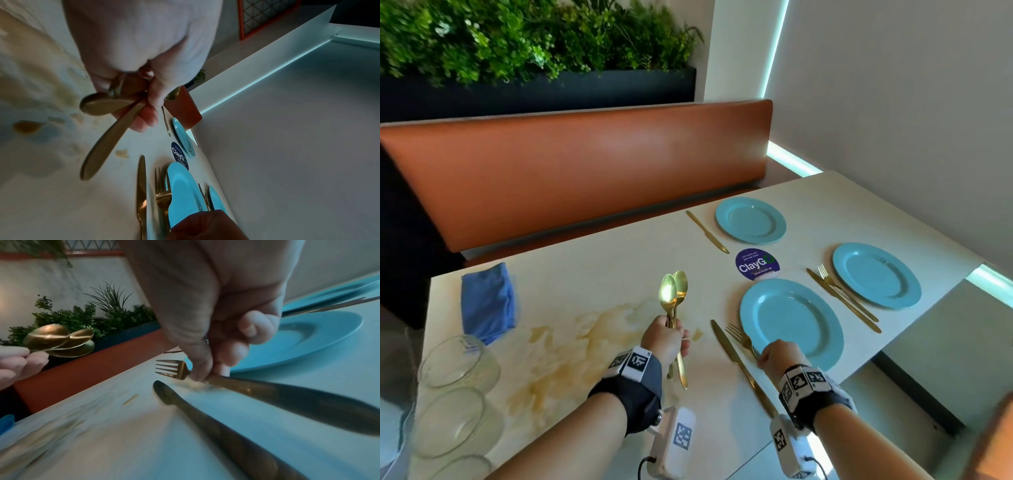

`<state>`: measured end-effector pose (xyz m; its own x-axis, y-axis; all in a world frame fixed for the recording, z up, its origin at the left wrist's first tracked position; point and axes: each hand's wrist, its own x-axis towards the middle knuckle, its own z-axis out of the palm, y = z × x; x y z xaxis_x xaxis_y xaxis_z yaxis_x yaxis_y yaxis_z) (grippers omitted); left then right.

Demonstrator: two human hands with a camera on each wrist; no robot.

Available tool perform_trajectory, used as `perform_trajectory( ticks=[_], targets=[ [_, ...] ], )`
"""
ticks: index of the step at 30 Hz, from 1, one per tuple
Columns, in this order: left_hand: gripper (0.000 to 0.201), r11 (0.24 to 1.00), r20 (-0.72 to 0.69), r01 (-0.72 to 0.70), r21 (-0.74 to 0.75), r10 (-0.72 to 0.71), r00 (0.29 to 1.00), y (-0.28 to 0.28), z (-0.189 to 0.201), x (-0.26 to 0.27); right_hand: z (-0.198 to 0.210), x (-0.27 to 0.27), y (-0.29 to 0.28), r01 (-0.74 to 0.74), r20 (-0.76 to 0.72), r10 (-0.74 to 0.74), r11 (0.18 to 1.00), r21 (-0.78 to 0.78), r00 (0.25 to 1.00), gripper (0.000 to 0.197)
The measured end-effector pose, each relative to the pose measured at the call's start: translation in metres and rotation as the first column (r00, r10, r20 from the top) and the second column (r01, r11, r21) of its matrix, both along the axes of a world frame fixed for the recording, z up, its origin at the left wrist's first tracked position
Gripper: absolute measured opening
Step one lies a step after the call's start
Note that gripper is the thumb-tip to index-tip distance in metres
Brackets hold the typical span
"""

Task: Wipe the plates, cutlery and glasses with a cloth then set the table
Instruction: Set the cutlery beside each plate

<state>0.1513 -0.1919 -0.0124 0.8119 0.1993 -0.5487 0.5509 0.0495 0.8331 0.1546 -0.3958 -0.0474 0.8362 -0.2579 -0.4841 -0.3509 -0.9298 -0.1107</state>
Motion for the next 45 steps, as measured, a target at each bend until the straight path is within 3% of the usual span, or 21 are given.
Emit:
perform_trajectory(
  ticks=[7,15,34,41,45],
  targets=[
    [0.02,0.999,0.006,0.021,0.033,-0.021,1.0,0.004,-0.008,-0.001,-0.015,0.001,0.01,0.053,0.044,-0.052,0.998,-0.017,0.998,0.025],
    [0.017,1.0,0.022,0.01,0.024,-0.011,1.0,0.002,-0.006,0.004,-0.012,0.005,0.013,-0.02,-0.003,0.02,0.998,-0.066,1.0,0.025],
    [0.01,0.998,0.022,0.052,0.028,-0.052,0.998,-0.001,-0.007,0.006,-0.002,-0.003,0.023,-0.154,0.079,0.176,0.963,-0.22,0.981,0.029],
    [0.012,0.998,-0.012,0.054,0.016,-0.053,0.998,-0.004,0.0,0.013,0.033,0.01,0.04,-0.198,0.19,0.219,0.973,-0.123,0.957,0.024],
    [0.013,0.999,-0.017,0.039,-0.016,-0.039,0.999,-0.008,0.012,0.018,0.055,0.02,0.055,-0.21,0.284,0.183,0.976,0.066,0.941,0.024]
  ],
)
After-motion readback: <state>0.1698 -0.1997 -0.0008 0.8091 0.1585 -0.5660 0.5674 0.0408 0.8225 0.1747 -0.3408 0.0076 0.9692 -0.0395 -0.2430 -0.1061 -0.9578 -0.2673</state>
